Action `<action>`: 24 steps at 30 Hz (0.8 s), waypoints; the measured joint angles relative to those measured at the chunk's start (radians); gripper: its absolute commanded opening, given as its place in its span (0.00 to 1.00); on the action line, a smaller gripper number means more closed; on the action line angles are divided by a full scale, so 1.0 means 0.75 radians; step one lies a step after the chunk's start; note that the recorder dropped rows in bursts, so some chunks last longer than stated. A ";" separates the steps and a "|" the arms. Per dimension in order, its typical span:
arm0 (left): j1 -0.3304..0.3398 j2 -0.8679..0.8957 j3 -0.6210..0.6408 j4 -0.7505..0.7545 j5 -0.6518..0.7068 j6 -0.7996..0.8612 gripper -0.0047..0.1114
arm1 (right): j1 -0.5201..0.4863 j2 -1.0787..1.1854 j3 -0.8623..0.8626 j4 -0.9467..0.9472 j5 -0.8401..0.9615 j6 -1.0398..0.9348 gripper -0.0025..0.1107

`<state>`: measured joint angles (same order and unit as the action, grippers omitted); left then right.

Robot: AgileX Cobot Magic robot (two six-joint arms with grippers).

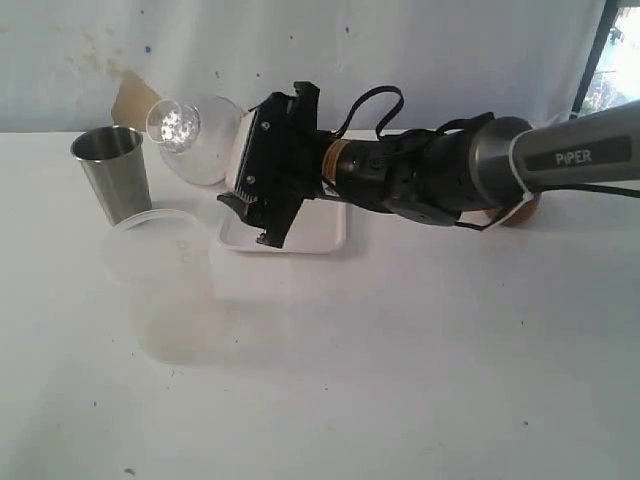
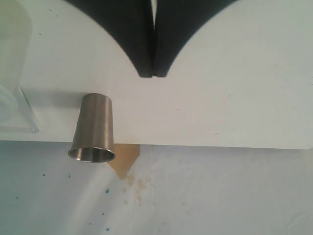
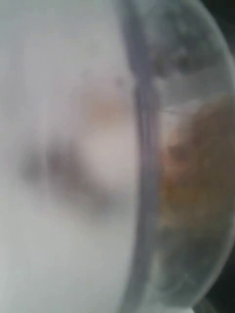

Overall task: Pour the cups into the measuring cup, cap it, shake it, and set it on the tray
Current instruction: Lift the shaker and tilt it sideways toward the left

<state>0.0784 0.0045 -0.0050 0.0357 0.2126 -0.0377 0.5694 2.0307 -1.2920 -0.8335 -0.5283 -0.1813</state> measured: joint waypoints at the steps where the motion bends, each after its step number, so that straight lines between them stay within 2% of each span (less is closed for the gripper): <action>1: 0.000 0.000 0.000 0.000 0.000 0.000 0.04 | 0.000 0.000 0.000 -0.008 0.003 -0.025 0.02; 24: 0.000 0.000 0.000 0.000 0.000 0.000 0.04 | 0.000 0.000 -0.119 -0.032 0.212 -0.358 0.02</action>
<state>0.0784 0.0045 -0.0050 0.0357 0.2126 -0.0377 0.5694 2.0307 -1.3813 -0.8574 -0.3689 -0.4502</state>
